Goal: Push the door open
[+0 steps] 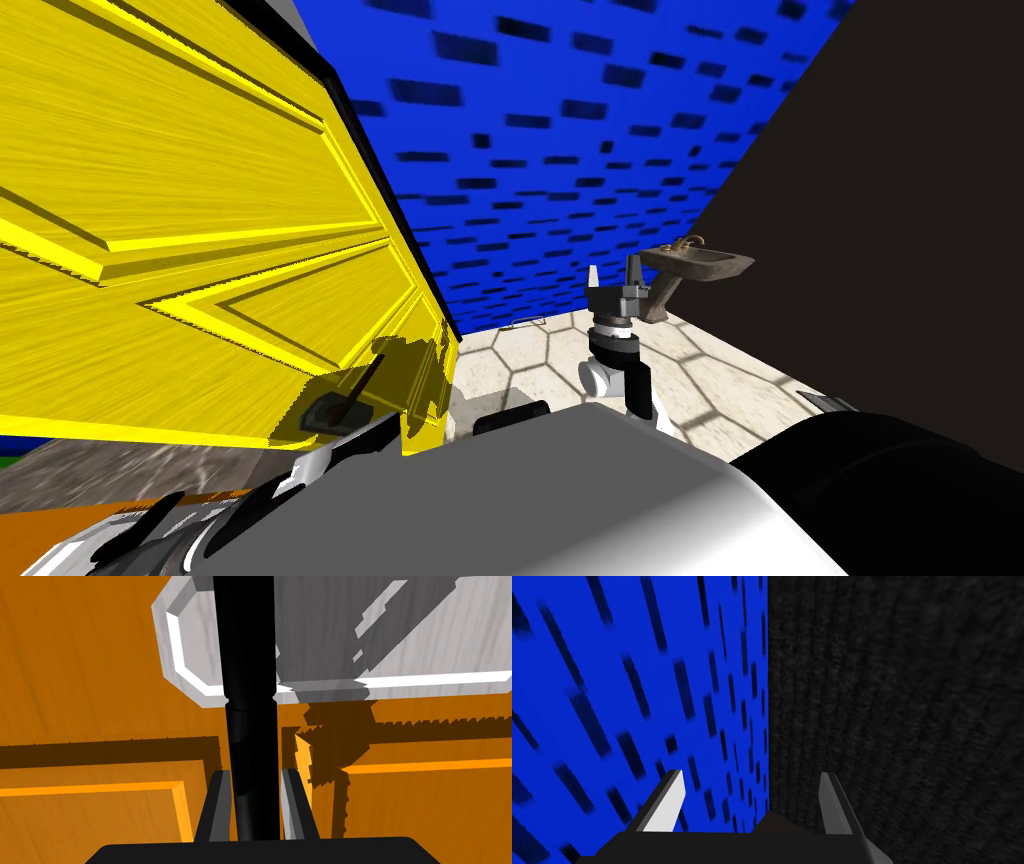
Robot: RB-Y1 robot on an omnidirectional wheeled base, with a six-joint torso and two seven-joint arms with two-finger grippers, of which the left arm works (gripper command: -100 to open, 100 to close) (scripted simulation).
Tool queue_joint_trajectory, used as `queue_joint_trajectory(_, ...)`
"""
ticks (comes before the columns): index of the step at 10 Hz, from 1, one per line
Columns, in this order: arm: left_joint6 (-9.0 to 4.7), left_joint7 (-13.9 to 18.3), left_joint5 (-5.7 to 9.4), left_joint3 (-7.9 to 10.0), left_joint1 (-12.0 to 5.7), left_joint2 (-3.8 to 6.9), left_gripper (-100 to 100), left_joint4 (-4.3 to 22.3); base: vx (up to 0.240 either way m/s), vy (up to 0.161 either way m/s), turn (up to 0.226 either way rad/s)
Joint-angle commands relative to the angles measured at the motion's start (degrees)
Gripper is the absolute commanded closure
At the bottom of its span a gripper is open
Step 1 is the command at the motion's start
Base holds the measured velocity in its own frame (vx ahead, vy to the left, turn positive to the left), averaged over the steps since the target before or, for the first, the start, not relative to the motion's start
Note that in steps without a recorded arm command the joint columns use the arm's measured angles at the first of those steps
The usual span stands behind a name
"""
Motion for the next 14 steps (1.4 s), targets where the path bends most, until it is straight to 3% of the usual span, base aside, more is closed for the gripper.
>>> queue_joint_trajectory(1, -0.26, -0.19, 0.20, 0.04, 0.82, 0.08, 100, -0.22, -0.124, -0.010, 0.062)
queue_joint_trajectory(4, -0.71, -0.52, 0.54, -0.06, 1.78, 0.23, 100, -0.47, -0.182, -0.028, 0.078)
queue_joint_trajectory(5, -0.25, -0.62, 0.33, -1.15, 1.49, 0.51, -100, 0.03, -0.184, -0.083, 0.122)
queue_joint_trajectory(11, -1.01, -1.12, 0.80, -4.39, 3.16, 1.45, -100, -1.33, -0.146, -0.165, 0.070)
queue_joint_trajectory(14, -1.49, -1.46, 1.07, -4.93, 3.47, 1.49, -100, -2.04, -0.085, -0.181, 0.053)
